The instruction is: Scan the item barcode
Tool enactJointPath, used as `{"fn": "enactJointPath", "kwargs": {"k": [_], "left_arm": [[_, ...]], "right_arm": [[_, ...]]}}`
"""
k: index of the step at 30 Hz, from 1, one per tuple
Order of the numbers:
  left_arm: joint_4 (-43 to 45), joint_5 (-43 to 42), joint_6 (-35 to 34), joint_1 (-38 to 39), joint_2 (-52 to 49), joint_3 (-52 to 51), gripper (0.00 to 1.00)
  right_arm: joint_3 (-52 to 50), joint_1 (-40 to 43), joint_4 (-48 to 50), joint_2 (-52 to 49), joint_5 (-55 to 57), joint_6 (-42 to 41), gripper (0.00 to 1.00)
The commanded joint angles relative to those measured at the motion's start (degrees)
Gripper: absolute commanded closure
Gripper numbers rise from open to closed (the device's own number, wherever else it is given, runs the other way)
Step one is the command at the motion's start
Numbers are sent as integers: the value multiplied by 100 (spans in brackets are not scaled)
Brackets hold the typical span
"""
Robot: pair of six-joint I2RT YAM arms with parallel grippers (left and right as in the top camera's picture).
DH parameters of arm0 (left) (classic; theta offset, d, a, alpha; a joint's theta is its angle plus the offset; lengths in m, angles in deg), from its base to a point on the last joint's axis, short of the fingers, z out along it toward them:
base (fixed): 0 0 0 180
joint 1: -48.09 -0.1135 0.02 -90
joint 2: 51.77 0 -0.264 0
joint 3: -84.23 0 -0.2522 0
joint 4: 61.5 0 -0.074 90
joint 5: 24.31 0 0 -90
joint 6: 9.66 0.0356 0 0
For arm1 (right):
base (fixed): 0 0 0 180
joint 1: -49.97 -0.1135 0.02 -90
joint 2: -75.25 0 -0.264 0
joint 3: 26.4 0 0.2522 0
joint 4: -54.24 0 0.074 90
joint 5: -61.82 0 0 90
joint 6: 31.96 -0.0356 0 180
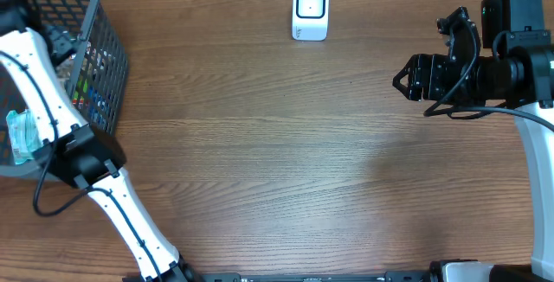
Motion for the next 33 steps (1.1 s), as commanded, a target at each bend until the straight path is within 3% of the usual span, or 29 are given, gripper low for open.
{"fn": "enactJointPath", "kwargs": {"k": [1,7,16,21,26,33], "left_arm": [[179,-264,450,173,-431,42,1],[380,-236,424,341,-1156,42,0],[-52,74,422,369,-1757,42,0],[-127,0,118,328,-1561,57,0],[-210,-1207,-271,68,-1058,57,2],[-396,-1589,46,-225,168,57,5]], "right_arm": [[118,-17,2,35,-33,-20,23],[118,-17,-125,35,-31,-20,23],[118,-17,-138,35,-33,-22,23],[118,-17,-127,35,-33,-22,22],[118,-17,-136,35,-33,-20,22],[118,-17,-133,35,-33,-20,21]]}}
